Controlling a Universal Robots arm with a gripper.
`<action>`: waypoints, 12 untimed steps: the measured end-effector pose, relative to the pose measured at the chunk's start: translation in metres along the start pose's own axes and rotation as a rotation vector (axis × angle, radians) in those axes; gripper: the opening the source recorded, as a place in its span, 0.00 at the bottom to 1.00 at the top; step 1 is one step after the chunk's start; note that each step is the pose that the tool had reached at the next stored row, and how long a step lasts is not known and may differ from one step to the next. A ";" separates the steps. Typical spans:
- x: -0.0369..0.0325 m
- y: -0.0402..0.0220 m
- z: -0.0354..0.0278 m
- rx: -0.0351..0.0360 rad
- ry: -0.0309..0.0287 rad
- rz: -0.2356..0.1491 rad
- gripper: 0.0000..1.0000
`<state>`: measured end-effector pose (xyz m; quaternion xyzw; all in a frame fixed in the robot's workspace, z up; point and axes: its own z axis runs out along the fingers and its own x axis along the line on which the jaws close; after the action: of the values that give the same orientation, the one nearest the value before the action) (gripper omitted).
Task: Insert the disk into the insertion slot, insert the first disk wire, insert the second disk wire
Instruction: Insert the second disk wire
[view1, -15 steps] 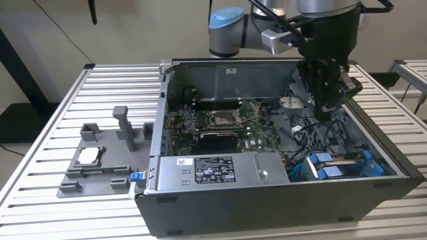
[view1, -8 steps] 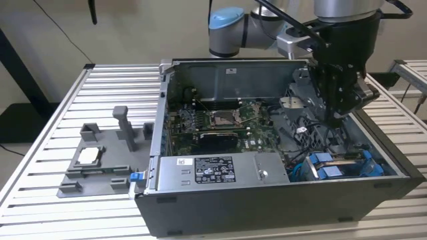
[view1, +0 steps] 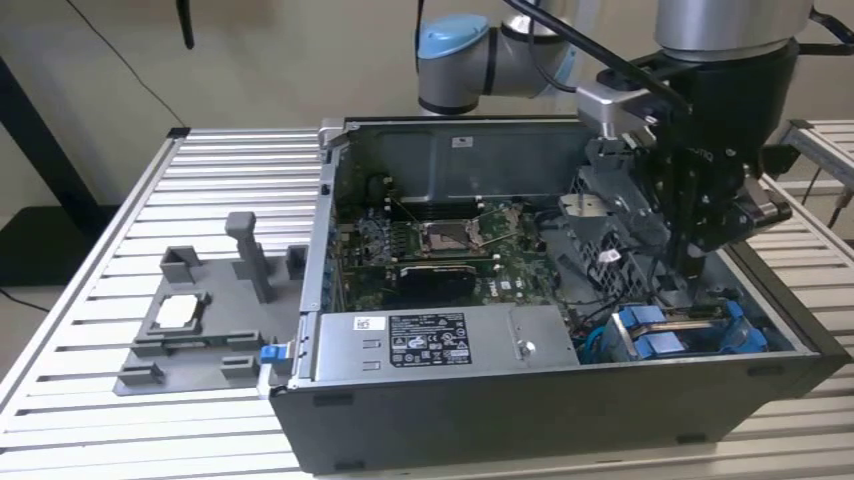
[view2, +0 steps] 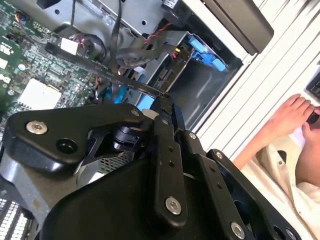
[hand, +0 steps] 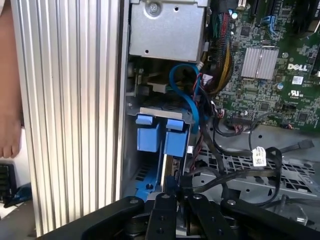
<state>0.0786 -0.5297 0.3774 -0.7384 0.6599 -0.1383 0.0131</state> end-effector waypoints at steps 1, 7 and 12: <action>0.0014 0.0002 0.0004 -0.0004 0.0000 0.000 0.16; 0.0095 0.0015 0.0027 -0.0017 0.0010 0.000 0.16; 0.0098 0.0015 0.0032 0.0000 -0.0154 0.003 0.16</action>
<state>0.0787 -0.5400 0.3759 -0.7384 0.6609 -0.1326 0.0184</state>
